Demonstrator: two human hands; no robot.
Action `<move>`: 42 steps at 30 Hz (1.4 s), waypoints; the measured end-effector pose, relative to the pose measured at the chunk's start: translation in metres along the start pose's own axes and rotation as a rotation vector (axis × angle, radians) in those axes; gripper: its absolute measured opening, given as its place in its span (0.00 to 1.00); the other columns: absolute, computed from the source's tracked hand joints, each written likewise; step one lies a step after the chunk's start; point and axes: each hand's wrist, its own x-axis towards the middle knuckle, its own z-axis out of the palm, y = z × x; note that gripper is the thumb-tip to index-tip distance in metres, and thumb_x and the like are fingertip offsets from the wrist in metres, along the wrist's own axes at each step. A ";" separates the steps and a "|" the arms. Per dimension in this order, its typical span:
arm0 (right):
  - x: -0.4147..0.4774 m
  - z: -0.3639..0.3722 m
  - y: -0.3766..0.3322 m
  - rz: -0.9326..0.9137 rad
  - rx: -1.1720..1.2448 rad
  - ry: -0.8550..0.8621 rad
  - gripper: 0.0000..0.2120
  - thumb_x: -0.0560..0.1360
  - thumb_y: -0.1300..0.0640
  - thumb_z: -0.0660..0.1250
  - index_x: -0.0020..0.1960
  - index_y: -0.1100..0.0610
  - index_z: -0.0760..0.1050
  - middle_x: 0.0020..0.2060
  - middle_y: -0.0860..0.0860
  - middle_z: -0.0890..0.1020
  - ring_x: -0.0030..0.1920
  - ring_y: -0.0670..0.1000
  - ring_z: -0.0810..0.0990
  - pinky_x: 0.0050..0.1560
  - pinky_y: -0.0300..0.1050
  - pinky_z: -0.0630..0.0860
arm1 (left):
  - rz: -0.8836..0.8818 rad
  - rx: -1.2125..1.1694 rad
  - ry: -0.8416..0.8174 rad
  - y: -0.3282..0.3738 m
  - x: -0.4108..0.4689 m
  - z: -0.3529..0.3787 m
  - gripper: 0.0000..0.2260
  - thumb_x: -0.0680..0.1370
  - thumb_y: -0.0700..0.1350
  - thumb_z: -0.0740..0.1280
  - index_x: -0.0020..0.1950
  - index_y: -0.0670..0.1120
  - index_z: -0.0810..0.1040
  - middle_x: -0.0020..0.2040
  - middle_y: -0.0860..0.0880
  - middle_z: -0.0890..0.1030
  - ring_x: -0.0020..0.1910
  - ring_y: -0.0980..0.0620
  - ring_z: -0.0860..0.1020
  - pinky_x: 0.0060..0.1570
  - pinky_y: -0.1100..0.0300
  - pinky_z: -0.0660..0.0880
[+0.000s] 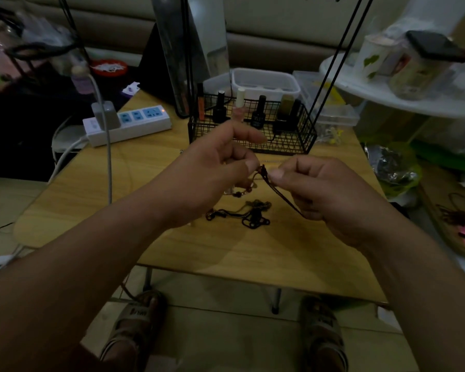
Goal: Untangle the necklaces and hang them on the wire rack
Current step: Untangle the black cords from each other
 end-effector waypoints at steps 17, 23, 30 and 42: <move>0.000 -0.015 -0.005 0.096 0.410 -0.113 0.10 0.74 0.50 0.71 0.43 0.56 0.82 0.25 0.47 0.59 0.23 0.44 0.55 0.23 0.38 0.49 | -0.017 0.223 -0.073 0.000 -0.001 0.001 0.05 0.79 0.49 0.73 0.54 0.57 0.82 0.45 0.50 0.82 0.43 0.55 0.81 0.43 0.59 0.78; -0.001 -0.011 -0.005 0.087 0.340 -0.123 0.10 0.79 0.55 0.67 0.49 0.56 0.86 0.24 0.48 0.58 0.22 0.45 0.55 0.23 0.38 0.49 | 0.008 0.183 -0.048 0.002 0.000 0.006 0.05 0.79 0.47 0.73 0.54 0.53 0.82 0.46 0.51 0.84 0.44 0.54 0.81 0.45 0.58 0.79; -0.001 -0.010 -0.008 0.070 0.372 -0.099 0.12 0.83 0.59 0.60 0.46 0.59 0.80 0.23 0.48 0.59 0.20 0.45 0.55 0.22 0.35 0.52 | 0.038 0.166 0.015 0.002 -0.001 0.008 0.06 0.78 0.47 0.74 0.51 0.49 0.79 0.53 0.55 0.84 0.56 0.59 0.82 0.58 0.54 0.81; 0.000 -0.001 -0.006 0.075 0.427 -0.160 0.14 0.81 0.59 0.56 0.40 0.57 0.76 0.25 0.49 0.62 0.23 0.46 0.55 0.23 0.39 0.52 | 0.039 0.111 -0.033 0.002 -0.004 0.012 0.01 0.80 0.43 0.72 0.49 0.48 0.81 0.43 0.54 0.82 0.43 0.59 0.79 0.43 0.67 0.75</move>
